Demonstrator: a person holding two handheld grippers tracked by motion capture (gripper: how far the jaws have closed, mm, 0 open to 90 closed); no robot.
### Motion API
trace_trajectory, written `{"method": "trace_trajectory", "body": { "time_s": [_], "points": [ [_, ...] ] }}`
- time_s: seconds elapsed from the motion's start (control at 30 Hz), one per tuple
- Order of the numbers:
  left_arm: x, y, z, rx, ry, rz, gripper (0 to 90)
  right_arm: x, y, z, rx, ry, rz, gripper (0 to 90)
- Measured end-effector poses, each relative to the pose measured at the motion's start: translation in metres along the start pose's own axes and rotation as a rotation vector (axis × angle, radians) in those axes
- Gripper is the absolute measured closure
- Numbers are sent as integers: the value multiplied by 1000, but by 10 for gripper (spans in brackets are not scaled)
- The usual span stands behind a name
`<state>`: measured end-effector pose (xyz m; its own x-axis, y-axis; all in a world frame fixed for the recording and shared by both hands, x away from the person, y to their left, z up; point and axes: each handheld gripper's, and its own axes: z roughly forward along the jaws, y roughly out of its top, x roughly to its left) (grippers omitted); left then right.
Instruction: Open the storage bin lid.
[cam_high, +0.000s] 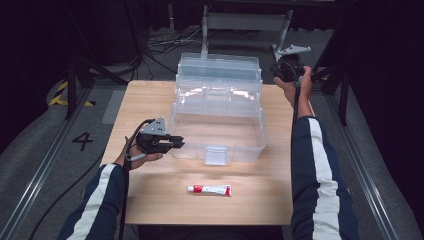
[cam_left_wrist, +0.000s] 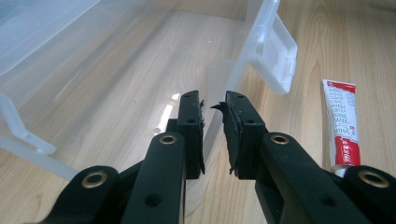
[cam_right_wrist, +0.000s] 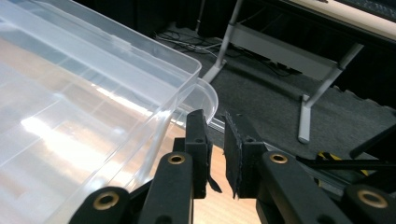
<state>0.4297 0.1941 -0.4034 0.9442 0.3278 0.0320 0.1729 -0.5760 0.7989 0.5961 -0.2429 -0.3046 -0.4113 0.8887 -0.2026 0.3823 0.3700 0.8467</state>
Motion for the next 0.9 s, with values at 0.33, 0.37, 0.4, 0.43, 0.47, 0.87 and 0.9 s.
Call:
{"method": "trace_trajectory", "body": {
  "time_s": [0.33, 0.37, 0.4, 0.43, 0.47, 0.87, 0.9],
  "points": [
    [-1, 2, 0, 13, 10, 5, 774, 3, -24, -38, -22, 53, -22, 790],
    [-1, 2, 0, 13, 10, 5, 775, 4, -28, -43, -25, 57, -28, 789],
    [-1, 2, 0, 13, 10, 5, 775, 4, -29, -45, -25, 57, -33, 787],
    [-1, 2, 0, 13, 9, 6, 775, 5, -33, -49, -27, 61, -37, 787],
    [-1, 2, 0, 14, 11, 7, 775, 6, -35, -52, -30, 69, -33, 787],
    [-3, 3, 0, 22, 25, 10, 772, 14, -70, -86, -44, 121, -59, 779],
    [-3, 2, 0, 22, 24, 10, 772, 15, -77, -90, -39, 132, -65, 779]
  ]
}}
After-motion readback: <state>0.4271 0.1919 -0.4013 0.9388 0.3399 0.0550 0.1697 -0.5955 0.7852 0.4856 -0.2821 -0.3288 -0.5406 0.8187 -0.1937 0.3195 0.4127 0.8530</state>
